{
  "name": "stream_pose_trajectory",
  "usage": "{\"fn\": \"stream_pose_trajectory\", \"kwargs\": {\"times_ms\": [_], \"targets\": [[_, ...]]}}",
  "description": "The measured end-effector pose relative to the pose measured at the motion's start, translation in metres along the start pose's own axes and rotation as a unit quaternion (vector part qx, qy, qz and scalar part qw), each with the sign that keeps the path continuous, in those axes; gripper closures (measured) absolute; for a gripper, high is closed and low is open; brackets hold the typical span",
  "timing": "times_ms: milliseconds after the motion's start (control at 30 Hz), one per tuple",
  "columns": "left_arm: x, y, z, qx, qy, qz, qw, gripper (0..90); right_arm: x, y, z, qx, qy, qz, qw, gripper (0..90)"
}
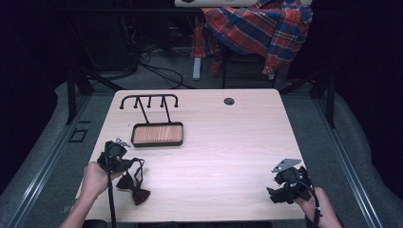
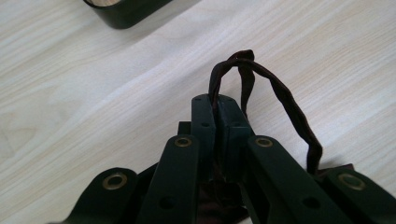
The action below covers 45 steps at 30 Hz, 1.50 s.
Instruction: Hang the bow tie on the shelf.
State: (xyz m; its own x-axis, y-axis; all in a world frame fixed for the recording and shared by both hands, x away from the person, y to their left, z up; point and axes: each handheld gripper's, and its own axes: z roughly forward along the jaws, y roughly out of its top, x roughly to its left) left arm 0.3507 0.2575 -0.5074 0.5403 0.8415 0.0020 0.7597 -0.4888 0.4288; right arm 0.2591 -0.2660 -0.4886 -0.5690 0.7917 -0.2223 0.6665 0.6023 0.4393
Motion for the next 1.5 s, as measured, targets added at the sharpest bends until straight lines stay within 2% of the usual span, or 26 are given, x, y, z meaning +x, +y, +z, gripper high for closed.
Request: {"fn": "stream_pose_trajectory", "kwargs": {"times_ms": [367, 533, 1000, 1133, 1467, 1500], "targets": [[-0.001, -0.001, -0.013, -0.026, 0.007, -0.004, 0.9996, 86.9, -0.001, 0.000, 0.000, -0.005, 0.003, 0.003, 1.0000, 15.0], [-0.001, -0.001, -0.015, -0.029, 0.010, -0.005, 0.9995, 87.1, -0.001, 0.000, 0.000, -0.002, 0.000, 0.005, 1.0000, 15.0], [0.002, 0.002, -0.030, -0.057, 0.009, -0.012, 0.9983, 87.2, 0.000, 0.001, 0.000, 0.001, -0.002, 0.002, 1.0000, 15.0], [0.003, 0.006, -0.034, -0.062, 0.011, -0.011, 0.9979, 87.2, -0.001, 0.000, 0.001, -0.002, 0.000, 0.008, 1.0000, 15.0], [0.002, 0.021, -0.042, -0.079, 0.029, -0.003, 0.9964, 87.2, 0.000, 0.000, 0.001, 0.003, -0.004, 0.004, 1.0000, 15.0], [0.003, 0.023, -0.043, -0.081, 0.025, -0.003, 0.9964, 87.2, 0.000, 0.000, 0.001, 0.001, -0.003, 0.005, 1.0000, 15.0]]}}
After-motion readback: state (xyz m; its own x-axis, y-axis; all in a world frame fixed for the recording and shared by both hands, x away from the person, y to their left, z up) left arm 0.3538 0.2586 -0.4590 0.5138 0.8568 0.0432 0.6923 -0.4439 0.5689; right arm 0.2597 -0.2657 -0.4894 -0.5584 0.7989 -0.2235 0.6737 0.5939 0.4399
